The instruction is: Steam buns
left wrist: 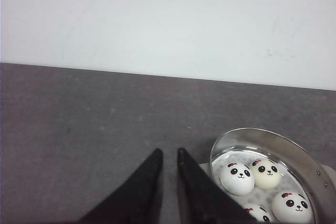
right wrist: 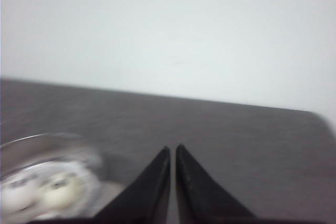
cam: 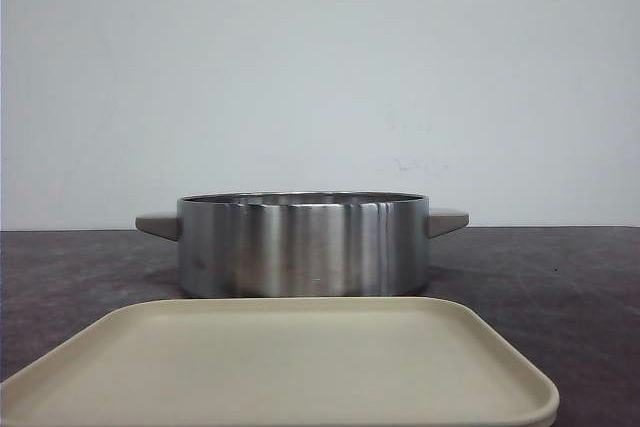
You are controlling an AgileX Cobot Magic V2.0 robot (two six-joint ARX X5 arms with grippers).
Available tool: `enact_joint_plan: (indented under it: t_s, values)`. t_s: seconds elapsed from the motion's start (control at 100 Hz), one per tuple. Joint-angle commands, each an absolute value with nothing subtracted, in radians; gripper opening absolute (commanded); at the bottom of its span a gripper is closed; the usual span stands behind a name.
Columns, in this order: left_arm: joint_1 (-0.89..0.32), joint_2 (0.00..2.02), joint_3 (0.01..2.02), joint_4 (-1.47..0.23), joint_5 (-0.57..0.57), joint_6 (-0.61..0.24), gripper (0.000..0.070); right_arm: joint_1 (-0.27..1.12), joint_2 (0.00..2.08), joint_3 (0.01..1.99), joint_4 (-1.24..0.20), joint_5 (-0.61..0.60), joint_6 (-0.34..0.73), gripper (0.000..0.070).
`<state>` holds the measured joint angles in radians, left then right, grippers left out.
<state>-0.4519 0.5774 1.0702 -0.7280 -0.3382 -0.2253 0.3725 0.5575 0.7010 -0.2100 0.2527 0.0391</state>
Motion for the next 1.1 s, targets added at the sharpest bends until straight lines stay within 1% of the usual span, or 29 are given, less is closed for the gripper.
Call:
enact_joint_plan:
  t_s: [0.0,0.08,0.17,0.23,0.31,0.43,0.62,0.77,1.09]
  values:
    - [-0.455,0.581,1.079,-0.718,-0.341,-0.228,0.0000,0.289,0.480,0.582,-0.109,0.236,0.011,0.0012]
    - [-0.455,0.581,1.079,-0.718,-0.341,-0.228,0.0000,0.201,0.384,0.450,-0.046,0.236,0.011,0.0012]
    - [-0.455,0.581,1.079,-0.718,-0.341,-0.228,0.0000,0.133,0.301,0.325,-0.038,0.234,0.012,0.0012]
    - [-0.455,0.581,1.079,-0.718,-0.341,-0.228,0.0000,0.106,0.261,0.252,-0.038,0.220,0.012,0.0012]
    - [-0.455,0.581,1.079,-0.718,-0.341,-0.228,0.0000,0.081,0.215,0.168,-0.038,0.171,0.014,0.0012]
    - [-0.455,0.581,1.079,-0.718,-0.341,-0.228,0.0000,0.057,0.163,0.082,-0.037,0.110,0.014,0.0012]
    - [-0.455,0.581,1.079,-0.718,-0.341,-0.228,0.0000,0.042,0.078,0.012,-0.044,0.103,0.014,0.0012]
    - [-0.455,0.581,1.079,-0.718,-0.341,-0.228,0.0000,0.042,0.002,0.012,-0.179,0.105,0.014,0.0012]
    - [-0.455,0.581,1.079,-0.718,-0.341,-0.228,0.0000,0.043,0.004,0.012,-0.165,0.104,0.011,0.0012]
